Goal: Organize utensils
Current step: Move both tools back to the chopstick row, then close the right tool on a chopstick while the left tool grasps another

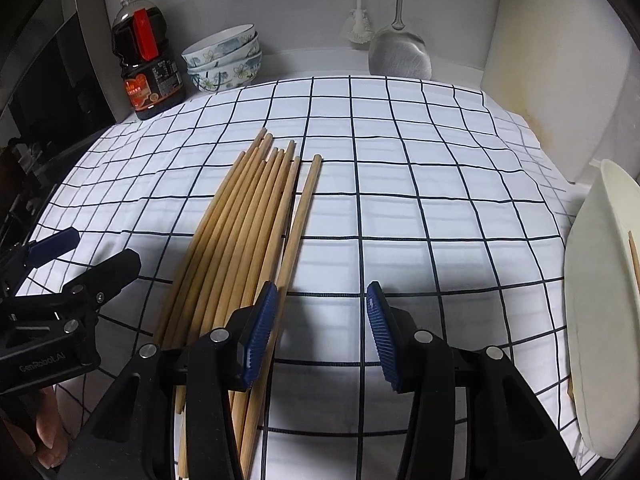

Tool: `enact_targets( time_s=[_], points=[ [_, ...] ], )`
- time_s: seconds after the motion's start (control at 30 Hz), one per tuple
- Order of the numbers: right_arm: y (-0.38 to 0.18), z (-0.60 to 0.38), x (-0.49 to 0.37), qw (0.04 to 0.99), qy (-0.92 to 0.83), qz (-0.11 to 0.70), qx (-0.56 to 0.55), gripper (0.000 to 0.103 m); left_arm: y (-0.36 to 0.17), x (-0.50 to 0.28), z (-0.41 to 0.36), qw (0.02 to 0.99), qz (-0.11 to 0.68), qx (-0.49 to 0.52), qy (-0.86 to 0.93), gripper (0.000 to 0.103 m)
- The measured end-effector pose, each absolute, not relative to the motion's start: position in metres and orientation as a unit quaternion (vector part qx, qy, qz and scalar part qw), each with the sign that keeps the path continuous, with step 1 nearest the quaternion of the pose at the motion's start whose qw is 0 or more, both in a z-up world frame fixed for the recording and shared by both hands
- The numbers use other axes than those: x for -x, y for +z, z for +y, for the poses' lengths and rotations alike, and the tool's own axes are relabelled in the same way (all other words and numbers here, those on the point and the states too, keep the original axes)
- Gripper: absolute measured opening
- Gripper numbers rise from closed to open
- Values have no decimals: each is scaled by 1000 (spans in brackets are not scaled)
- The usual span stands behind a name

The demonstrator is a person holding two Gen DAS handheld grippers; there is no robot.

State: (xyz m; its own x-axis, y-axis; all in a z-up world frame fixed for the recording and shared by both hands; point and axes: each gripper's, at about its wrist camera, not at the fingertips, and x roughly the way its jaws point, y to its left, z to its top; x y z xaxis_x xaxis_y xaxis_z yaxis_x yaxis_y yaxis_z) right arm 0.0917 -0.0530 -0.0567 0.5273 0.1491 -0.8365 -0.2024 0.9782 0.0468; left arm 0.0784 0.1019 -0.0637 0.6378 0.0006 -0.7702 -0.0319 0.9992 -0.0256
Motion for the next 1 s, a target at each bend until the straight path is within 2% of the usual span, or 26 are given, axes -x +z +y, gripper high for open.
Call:
enact_targets(
  time_s=[0.43, 1.0],
  points=[
    [-62, -44, -92, 870, 98, 478, 72, 45, -70, -85, 100, 900, 434, 23, 10, 96],
    [-62, -69, -92, 872, 92, 479, 47, 42, -80, -99, 79, 892, 451, -19, 21, 97]
  ],
)
